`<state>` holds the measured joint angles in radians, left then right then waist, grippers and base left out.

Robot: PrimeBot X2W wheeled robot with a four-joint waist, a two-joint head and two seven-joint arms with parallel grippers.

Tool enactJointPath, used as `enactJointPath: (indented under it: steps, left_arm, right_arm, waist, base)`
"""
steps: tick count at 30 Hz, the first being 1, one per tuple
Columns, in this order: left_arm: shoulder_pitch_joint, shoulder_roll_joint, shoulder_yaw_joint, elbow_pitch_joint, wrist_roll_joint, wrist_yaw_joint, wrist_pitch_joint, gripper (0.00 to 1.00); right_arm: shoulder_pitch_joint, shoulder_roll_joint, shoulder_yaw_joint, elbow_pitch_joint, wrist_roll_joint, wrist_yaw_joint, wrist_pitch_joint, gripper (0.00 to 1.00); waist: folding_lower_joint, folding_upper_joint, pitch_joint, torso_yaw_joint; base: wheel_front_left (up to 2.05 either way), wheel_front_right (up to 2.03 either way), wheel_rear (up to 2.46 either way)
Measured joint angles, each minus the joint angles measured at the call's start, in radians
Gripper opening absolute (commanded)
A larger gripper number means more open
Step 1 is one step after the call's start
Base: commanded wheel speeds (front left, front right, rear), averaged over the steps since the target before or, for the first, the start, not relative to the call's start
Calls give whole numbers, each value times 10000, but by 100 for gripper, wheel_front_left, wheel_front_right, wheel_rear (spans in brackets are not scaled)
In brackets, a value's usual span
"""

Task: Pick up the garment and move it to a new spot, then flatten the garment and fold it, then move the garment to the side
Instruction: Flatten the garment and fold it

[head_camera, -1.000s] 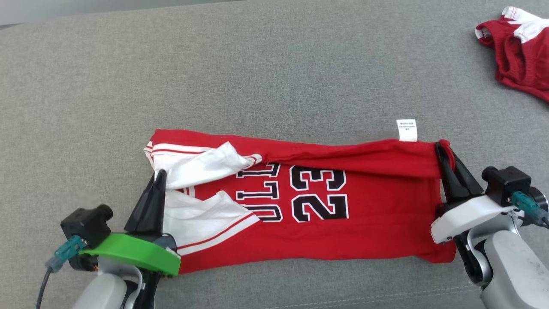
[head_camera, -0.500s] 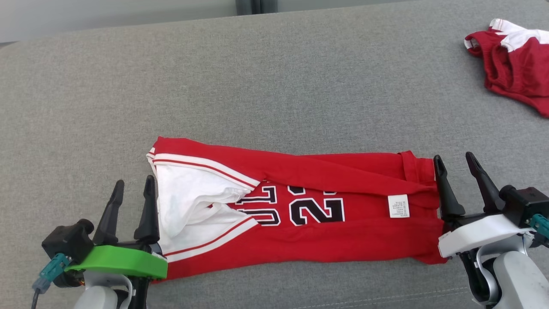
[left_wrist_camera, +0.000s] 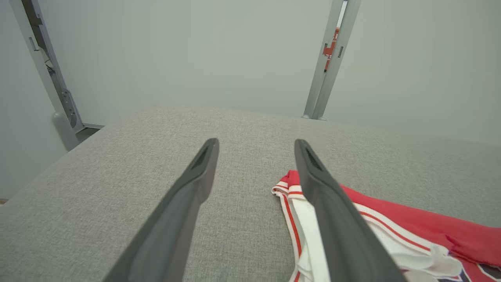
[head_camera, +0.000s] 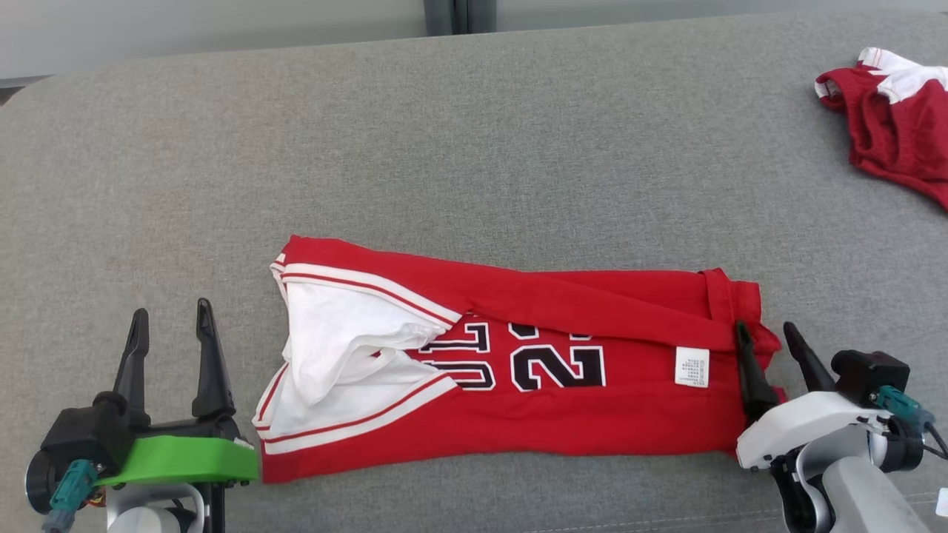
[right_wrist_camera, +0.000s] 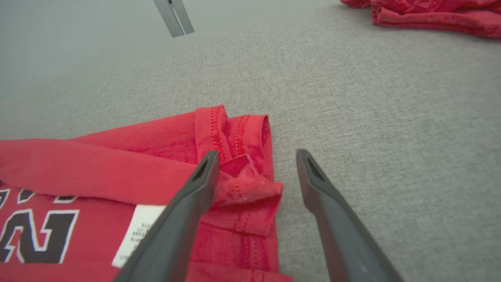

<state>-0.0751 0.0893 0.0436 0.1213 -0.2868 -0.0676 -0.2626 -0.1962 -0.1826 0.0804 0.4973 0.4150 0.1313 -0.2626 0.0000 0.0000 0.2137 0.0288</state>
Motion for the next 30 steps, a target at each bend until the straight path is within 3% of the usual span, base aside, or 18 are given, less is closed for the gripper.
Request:
enactJointPath:
  steps: [7, 8, 9, 10, 19, 30]
  left_arm:
    - [89, -232, 359, 121, 911, -265, 0, 100]
    - [104, -263, 422, 128, 997, -291, 0, 100]
    - [123, -278, 456, 128, 1055, -303, 0, 100]
    - [144, -303, 495, 138, 1083, -332, 0, 100]
    - [189, -370, 663, 151, 1304, -466, 0, 100]
    - [294, -378, 802, 90, 1467, -527, 0, 100]
  right_arm:
    - [-86, 205, 401, 1154, 234, 0, -31, 100]
    - [-103, 232, 472, 1271, 330, 0, -35, 47]
    - [-119, 253, 502, 1356, 410, -2, -38, 32]
    - [-143, 257, 552, 1430, 502, -4, -44, 0]
    - [-384, 27, 474, 1473, 815, 8, -15, 0]
    - [-477, -1745, -594, 1423, 911, 4, 13, 0]
  waist:
    - [0, 0, -64, 173]
    - [0, 0, -85, 184]
    - [0, 0, -104, 189]
    - [0, 0, -127, 196]
    - [0, 0, -293, 124]
    - [0, 0, -605, -51]
  base:
    - [0, 0, 0]
    - [0, 0, 0]
    - [0, 0, 0]
    - [0, 0, 0]
    - [0, 0, 0]
    - [0, 0, 0]
